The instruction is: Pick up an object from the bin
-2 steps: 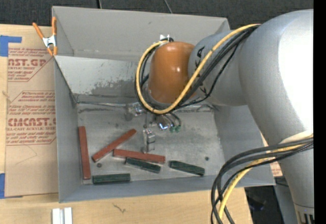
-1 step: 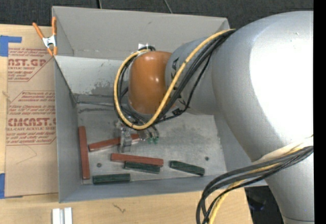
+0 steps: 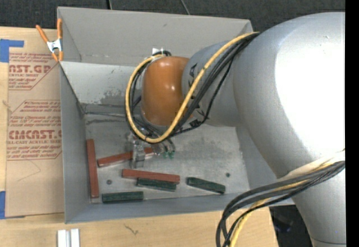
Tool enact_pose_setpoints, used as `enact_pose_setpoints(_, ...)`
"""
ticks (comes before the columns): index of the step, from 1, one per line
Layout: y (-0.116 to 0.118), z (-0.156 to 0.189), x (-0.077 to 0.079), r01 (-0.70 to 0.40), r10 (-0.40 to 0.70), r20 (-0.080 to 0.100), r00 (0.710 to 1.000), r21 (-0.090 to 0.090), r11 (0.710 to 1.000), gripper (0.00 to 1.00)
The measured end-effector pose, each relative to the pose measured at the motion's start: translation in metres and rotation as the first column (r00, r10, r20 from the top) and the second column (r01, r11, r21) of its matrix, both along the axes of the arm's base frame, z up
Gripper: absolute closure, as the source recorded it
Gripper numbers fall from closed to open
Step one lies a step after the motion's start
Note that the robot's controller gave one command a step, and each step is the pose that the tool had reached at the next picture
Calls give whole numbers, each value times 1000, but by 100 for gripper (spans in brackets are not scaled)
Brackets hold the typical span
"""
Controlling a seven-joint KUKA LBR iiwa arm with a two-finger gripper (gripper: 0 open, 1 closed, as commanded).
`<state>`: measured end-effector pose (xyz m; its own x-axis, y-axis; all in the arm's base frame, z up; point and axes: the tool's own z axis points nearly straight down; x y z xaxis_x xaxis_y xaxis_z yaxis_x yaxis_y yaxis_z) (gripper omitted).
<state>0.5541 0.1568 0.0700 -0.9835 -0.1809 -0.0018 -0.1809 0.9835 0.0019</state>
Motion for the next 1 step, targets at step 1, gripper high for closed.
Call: enact_pose_setpoints(1, -14, 133, -10, 34, -34, 1, 999, -1, 999, 100)
